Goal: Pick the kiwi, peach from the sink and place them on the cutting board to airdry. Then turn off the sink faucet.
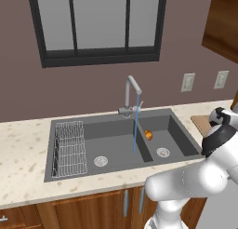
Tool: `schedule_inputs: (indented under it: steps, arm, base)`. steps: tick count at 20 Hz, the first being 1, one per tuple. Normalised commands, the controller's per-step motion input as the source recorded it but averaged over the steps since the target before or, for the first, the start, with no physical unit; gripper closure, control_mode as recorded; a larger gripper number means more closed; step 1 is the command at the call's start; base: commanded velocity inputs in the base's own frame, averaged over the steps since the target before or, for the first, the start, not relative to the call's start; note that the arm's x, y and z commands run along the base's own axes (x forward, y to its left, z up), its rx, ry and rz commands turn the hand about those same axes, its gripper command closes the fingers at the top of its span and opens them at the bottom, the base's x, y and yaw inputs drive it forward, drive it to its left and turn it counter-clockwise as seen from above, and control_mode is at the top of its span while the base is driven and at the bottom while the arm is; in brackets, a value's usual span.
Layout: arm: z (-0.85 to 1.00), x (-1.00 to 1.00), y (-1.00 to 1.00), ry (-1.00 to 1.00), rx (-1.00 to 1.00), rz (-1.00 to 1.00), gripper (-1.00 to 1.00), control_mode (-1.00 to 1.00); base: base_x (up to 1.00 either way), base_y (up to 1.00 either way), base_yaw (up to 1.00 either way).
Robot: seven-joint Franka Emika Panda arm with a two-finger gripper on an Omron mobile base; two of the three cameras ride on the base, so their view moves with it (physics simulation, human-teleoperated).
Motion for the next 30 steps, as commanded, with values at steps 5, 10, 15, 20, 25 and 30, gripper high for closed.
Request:
schedule_inputs:
  steps: [5,10,15,20,25,30]
  arm:
    - [-0.11,0.04,0.0,0.0,0.0,0.0,1.0,-1.0]
    - [-0.1,0.05,0.0,-0.01,0.0,0.0,1.0,-1.0]
    - [-0.09,0.06,0.0,-0.02,0.0,0.0,1.0,-1.0]
    - [-0.07,0.06,-0.02,-0.03,0.0,0.0,1.0,-1.0]
    - [-0.08,0.04,-0.01,-0.04,0.0,0.01,1.0,-1.0]
    - [-0.05,0.08,-0.04,-0.04,0.0,0.01,1.0,-1.0]
  base:
    - [0.0,0.0,0.0]
    - [0.0,0.0,0.0]
    - [0.0,0.0,0.0]
    - [0.0,0.0,0.0]
    - [0.0,0.0,0.0]
    - [0.0,0.0,0.0]
